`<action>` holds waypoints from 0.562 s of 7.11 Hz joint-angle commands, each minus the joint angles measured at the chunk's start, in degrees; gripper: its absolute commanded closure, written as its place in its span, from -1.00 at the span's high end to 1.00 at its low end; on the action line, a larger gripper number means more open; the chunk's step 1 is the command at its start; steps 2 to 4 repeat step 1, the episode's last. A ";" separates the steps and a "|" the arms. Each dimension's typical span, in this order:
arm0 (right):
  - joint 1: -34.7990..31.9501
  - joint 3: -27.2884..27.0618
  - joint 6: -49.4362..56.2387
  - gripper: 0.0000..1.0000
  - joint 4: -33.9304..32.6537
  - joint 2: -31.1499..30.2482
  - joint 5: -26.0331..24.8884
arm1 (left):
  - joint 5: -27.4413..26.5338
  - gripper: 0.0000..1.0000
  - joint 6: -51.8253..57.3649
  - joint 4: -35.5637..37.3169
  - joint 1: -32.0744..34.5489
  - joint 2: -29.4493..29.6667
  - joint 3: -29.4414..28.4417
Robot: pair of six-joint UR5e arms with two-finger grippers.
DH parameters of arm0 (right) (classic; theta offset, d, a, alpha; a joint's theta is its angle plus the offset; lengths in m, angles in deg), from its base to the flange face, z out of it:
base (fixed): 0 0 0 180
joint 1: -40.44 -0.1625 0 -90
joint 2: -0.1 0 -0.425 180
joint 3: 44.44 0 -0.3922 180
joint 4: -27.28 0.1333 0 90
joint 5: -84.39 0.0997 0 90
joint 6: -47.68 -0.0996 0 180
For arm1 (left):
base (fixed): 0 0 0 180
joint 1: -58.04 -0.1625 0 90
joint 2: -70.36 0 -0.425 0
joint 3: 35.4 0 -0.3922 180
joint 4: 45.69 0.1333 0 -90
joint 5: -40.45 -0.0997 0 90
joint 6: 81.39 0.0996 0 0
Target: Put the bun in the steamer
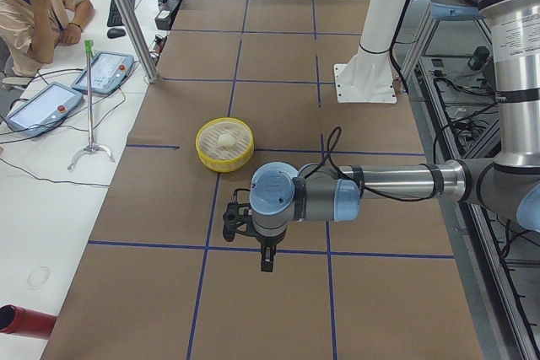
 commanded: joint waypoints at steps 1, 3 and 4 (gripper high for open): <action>0.00 0.00 0.00 1.00 0.00 0.00 0.00 | 0.22 1.00 0.04 0.54 0.09 1.40 0.03; 0.00 0.00 0.00 1.00 0.00 0.00 0.00 | 0.22 1.00 0.04 0.54 0.09 1.40 0.03; 0.00 0.00 0.00 1.00 0.00 0.00 0.00 | 0.22 1.00 0.04 0.54 0.09 1.40 0.03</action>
